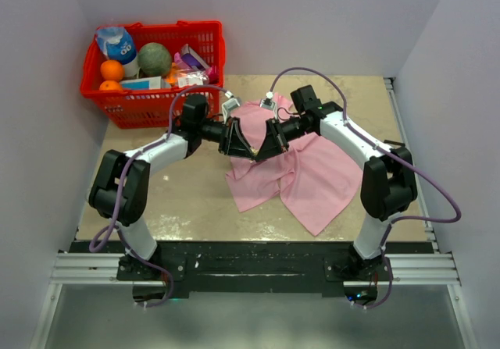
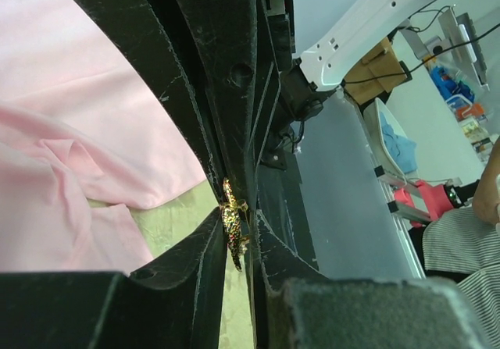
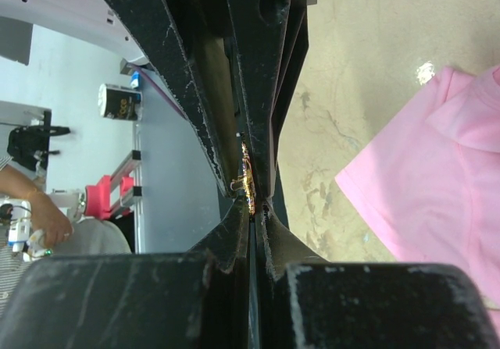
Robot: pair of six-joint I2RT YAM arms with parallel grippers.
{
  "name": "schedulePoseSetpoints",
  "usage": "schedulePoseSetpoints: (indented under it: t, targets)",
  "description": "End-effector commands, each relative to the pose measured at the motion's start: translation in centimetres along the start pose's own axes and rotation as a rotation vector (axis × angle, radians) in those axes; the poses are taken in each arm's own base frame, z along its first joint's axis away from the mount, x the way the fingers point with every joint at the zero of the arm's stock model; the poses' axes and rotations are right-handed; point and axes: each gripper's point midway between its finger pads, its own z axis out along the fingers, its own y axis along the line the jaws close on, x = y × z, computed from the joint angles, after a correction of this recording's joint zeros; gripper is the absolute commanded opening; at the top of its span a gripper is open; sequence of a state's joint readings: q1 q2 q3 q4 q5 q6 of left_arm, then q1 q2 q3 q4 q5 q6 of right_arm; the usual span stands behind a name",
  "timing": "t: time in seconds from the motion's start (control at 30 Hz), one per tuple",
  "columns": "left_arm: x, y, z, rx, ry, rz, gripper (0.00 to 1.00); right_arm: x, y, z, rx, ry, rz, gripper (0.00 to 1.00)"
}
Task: Remove the brooch from the garment
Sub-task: Close the brooch.
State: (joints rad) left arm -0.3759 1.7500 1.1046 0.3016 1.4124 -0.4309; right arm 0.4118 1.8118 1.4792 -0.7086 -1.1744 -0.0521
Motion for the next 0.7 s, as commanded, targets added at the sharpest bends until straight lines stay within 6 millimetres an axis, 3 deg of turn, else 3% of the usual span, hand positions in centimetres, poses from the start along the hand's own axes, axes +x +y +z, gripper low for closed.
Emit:
schedulePoseSetpoints:
  t: [0.0, 0.47, 0.67]
  targets:
    - [-0.9, -2.5, -0.3, 0.064, 0.005, 0.071, 0.2, -0.3, -0.3, 0.0, -0.022, -0.014, -0.011, 0.0]
    - [-0.9, -1.5, 0.6, 0.037, -0.004, 0.044, 0.13, -1.2, -0.5, -0.2, 0.047, -0.011, -0.058, 0.0]
    - [-0.6, -0.5, 1.6, 0.007, 0.029, 0.05, 0.05, -1.2, 0.5, 0.2, 0.04, -0.01, -0.056, 0.0]
